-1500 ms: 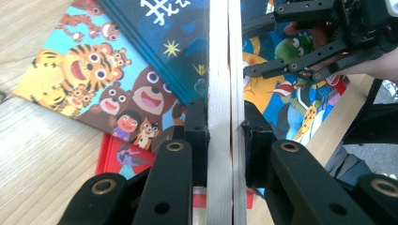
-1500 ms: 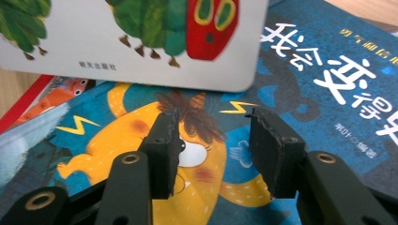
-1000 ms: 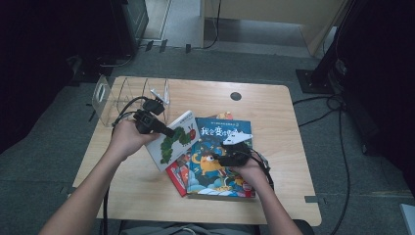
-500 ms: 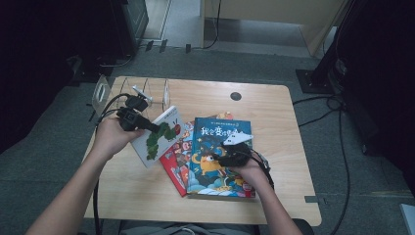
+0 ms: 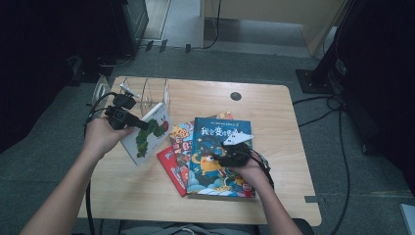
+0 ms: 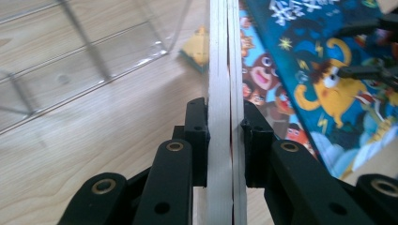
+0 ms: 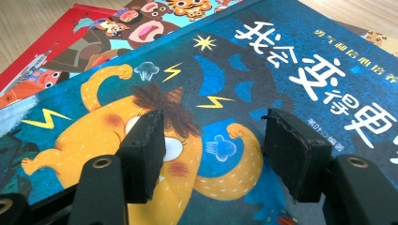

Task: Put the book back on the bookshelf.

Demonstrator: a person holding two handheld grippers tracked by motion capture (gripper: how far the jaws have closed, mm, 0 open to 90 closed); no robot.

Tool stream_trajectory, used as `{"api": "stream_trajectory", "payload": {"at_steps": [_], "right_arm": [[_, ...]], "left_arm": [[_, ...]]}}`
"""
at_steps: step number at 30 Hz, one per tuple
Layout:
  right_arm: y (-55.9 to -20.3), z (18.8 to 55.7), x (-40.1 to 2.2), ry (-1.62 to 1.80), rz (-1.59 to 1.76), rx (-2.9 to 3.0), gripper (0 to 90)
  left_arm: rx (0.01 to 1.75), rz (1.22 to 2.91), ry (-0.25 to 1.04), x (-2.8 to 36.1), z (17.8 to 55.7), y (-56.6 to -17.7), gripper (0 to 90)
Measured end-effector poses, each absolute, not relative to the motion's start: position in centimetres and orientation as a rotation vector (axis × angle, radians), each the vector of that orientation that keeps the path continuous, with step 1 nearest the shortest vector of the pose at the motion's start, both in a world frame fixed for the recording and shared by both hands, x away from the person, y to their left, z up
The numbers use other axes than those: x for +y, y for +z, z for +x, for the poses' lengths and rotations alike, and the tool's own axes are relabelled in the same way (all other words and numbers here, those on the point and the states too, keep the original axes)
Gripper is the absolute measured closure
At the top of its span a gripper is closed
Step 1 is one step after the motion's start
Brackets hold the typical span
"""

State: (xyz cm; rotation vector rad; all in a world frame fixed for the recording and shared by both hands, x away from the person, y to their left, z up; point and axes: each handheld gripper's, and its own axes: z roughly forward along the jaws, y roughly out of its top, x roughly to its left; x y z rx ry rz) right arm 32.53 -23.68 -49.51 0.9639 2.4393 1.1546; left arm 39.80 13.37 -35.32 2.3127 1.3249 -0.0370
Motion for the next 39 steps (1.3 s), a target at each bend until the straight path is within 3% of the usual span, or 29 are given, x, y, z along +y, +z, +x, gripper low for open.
{"api": "stream_trajectory", "payload": {"at_steps": [10, 39], "right_arm": [[-49.5, 32.6, -23.7, 1.158, 0.965, 2.440, 38.3], [-49.5, 32.5, -23.7, 1.151, 0.967, 2.438, 38.3]], "left_arm": [[1.452, 2.255, -0.022, 14.6, 40.4, -36.1, 77.7], [1.719, 2.035, 0.007, 12.6, 45.5, -37.0, 77.7]]}}
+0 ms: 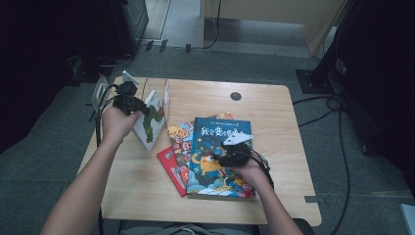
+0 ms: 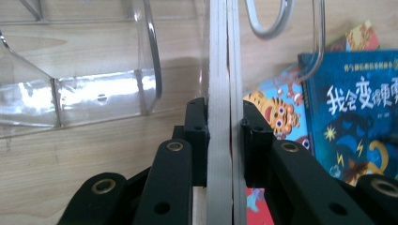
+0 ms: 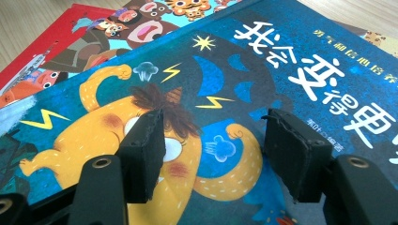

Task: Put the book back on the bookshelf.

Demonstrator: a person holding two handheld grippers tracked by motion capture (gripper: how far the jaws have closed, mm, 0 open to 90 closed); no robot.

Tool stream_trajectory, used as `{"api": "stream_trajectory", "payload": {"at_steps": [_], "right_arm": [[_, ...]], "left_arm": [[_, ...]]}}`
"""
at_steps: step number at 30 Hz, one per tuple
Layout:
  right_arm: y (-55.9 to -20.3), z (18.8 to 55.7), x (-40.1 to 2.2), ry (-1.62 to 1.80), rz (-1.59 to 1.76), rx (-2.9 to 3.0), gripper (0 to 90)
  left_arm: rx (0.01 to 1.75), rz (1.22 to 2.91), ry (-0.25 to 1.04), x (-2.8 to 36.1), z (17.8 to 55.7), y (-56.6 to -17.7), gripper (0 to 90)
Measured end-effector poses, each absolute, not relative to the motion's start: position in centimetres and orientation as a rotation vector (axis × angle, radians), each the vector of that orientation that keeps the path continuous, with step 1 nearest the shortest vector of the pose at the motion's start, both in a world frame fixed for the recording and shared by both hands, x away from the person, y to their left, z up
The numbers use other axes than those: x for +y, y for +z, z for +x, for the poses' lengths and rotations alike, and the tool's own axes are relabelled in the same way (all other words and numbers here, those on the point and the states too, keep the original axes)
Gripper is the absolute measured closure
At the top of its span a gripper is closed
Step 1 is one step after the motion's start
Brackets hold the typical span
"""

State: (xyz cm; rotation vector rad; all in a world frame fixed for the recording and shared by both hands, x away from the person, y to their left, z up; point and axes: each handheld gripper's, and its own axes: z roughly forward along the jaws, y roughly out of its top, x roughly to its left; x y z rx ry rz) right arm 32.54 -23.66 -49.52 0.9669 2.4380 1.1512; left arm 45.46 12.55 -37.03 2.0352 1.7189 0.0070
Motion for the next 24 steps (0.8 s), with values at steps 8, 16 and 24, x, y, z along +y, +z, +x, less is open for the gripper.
{"api": "stream_trajectory", "payload": {"at_steps": [8, 16, 24], "right_arm": [[-49.5, 32.6, -23.6, 1.149, 0.968, 2.433, 38.3], [-49.5, 32.7, -23.5, 1.148, 0.972, 2.432, 38.3], [-49.5, 32.7, -23.5, 1.148, 0.973, 2.431, 38.3]], "left_arm": [[1.768, 2.008, 0.040, 12.2, 46.6, -36.8, 77.8], [1.795, 1.959, 0.018, 12.3, 48.0, -36.6, 77.7], [1.809, 1.941, 0.015, 12.0, 48.8, -37.2, 77.7]]}}
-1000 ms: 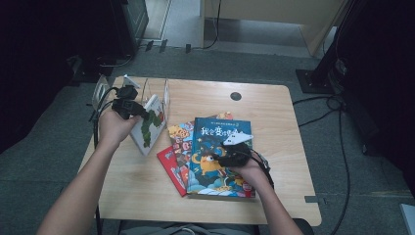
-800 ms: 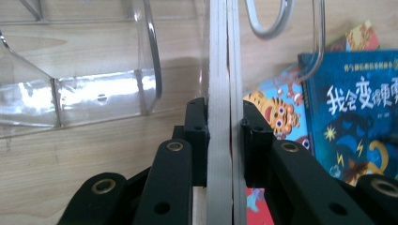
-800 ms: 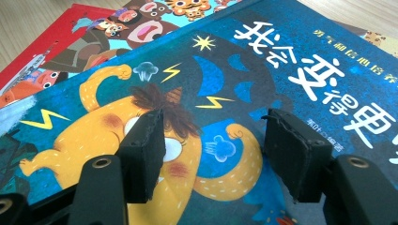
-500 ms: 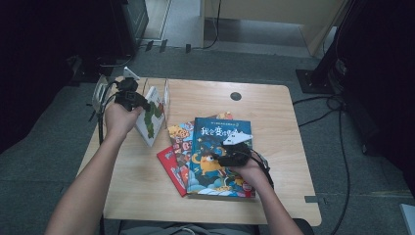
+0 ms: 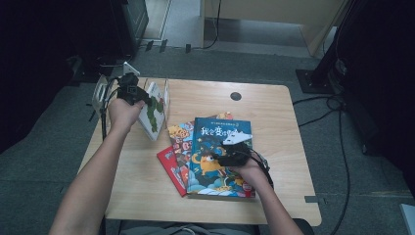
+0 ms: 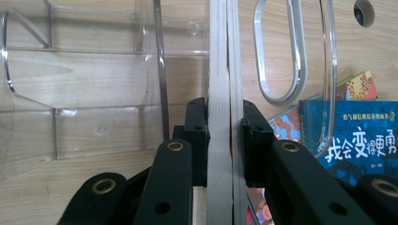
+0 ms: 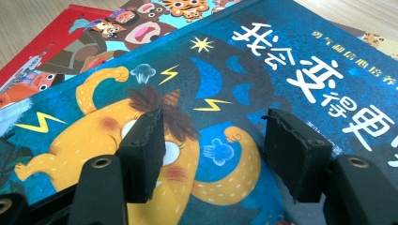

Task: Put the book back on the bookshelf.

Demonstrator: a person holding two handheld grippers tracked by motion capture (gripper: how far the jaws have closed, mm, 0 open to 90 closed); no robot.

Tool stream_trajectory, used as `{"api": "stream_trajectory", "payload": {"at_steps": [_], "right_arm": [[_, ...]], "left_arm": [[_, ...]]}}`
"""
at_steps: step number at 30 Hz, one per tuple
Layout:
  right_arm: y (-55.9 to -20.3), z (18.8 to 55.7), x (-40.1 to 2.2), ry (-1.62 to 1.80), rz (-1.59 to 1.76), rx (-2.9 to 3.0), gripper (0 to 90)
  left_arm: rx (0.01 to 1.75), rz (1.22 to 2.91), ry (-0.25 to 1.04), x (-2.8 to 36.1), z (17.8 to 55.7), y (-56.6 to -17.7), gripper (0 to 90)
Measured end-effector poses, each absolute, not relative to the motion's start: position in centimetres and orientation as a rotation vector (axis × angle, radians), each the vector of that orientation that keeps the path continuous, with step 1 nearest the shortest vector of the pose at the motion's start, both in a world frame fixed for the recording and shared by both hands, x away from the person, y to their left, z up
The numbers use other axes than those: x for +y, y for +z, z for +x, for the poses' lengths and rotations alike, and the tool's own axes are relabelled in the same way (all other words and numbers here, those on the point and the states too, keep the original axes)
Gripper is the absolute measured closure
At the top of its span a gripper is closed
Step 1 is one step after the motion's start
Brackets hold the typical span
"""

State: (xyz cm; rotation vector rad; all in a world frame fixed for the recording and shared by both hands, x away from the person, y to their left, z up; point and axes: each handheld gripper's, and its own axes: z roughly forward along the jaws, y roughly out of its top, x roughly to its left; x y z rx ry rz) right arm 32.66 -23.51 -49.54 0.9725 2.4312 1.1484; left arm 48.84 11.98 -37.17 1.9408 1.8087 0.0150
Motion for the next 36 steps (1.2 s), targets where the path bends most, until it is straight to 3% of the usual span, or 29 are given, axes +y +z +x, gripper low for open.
{"api": "stream_trajectory", "payload": {"at_steps": [11, 36], "right_arm": [[-49.5, 32.7, -23.5, 1.152, 0.971, 2.434, 38.6], [-49.5, 32.8, -23.6, 1.153, 0.966, 2.433, 39.5]], "left_arm": [[1.817, 1.923, 0.067, 11.5, 49.7, -37.1, 77.6], [1.821, 1.942, 0.054, 10.6, 50.7, -38.4, 76.7]]}}
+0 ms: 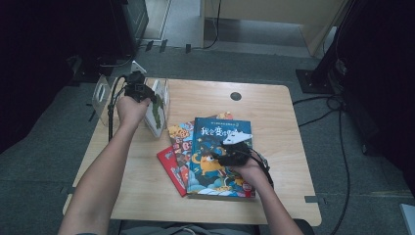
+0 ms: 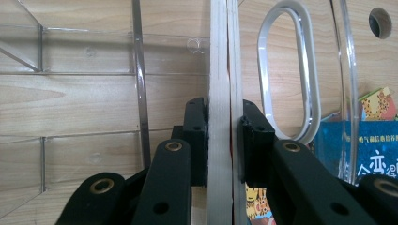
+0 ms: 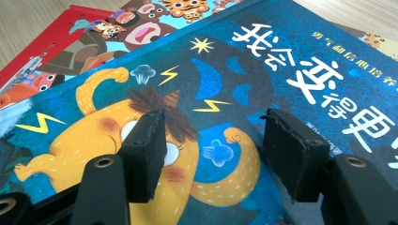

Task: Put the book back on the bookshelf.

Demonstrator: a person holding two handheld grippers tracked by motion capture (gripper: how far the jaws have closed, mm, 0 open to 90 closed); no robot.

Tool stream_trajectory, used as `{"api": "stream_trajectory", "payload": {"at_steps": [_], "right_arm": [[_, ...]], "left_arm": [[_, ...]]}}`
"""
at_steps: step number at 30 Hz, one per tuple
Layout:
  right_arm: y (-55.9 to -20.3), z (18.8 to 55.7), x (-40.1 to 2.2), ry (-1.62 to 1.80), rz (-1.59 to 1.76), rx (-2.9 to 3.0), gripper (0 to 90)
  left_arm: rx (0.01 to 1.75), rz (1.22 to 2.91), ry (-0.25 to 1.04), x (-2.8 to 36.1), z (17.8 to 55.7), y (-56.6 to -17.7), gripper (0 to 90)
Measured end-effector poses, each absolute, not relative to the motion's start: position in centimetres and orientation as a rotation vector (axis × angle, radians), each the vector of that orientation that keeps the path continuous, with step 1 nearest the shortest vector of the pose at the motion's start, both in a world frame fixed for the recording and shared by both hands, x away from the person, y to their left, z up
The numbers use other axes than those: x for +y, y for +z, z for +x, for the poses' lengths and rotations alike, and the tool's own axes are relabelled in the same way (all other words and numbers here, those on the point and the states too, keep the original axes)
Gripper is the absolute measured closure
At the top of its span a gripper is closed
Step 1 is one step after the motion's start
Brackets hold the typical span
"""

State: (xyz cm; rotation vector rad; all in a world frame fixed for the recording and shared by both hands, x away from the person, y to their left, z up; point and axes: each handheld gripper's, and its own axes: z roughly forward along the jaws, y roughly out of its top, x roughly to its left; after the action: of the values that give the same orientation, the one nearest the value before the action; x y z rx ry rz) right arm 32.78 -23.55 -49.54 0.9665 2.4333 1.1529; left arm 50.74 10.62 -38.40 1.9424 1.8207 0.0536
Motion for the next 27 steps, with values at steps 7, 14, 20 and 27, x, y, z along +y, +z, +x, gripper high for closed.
{"api": "stream_trajectory", "payload": {"at_steps": [7, 14, 20, 27], "right_arm": [[-49.5, 32.8, -23.6, 1.153, 0.967, 2.432, 39.8], [-49.5, 32.8, -23.6, 1.154, 0.967, 2.433, 39.8], [-49.5, 32.8, -23.6, 1.154, 0.967, 2.433, 39.8], [-49.5, 32.8, -23.6, 1.154, 0.967, 2.432, 39.8]], "left_arm": [[1.817, 1.941, 0.036, 10.7, 50.7, -38.2, 76.1], [1.790, 1.966, 0.054, 10.5, 50.6, -37.7, 74.8], [1.771, 1.965, 0.061, 10.7, 50.3, -36.9, 72.0], [1.756, 1.960, 0.072, 11.4, 50.0, -36.1, 65.4]]}}
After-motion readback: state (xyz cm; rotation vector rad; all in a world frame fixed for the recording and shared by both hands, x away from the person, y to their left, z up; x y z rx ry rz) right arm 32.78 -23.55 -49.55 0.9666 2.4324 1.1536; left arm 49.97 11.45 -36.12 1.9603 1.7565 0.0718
